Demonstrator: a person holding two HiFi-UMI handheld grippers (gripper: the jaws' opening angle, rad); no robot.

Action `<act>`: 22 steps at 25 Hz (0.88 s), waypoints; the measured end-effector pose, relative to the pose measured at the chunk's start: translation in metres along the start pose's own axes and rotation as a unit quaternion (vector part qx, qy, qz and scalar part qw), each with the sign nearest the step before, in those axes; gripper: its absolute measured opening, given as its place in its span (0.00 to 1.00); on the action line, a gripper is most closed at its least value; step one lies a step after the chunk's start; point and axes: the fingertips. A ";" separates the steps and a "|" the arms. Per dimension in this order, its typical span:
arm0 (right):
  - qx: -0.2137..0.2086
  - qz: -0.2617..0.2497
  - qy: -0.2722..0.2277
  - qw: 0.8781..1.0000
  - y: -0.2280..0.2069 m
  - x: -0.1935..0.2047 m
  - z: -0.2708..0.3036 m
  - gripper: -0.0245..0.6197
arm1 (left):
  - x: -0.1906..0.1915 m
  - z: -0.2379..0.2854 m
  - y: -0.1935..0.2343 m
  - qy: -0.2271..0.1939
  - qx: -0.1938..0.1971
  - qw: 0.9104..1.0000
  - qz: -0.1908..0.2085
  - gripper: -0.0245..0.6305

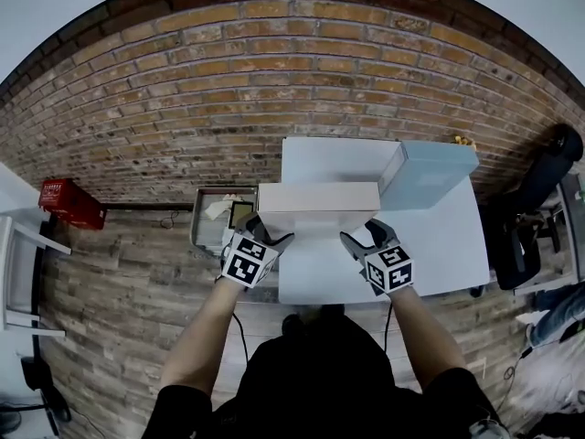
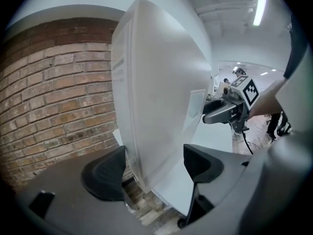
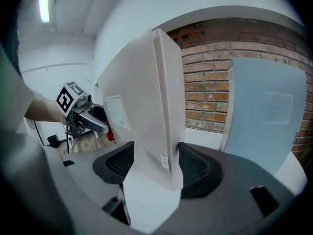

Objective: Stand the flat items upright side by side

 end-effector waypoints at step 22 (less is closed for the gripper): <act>-0.014 0.019 -0.016 1.000 -0.068 -0.013 -0.009 0.49 | -0.052 0.039 -0.030 -0.040 -0.065 0.996 -0.048 0.52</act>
Point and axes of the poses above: the fingertips, and each gripper's own axes: z forward along the fingers, y to its left, x out of its underside, and after that the axes turned 10 degrees about -y, right-handed
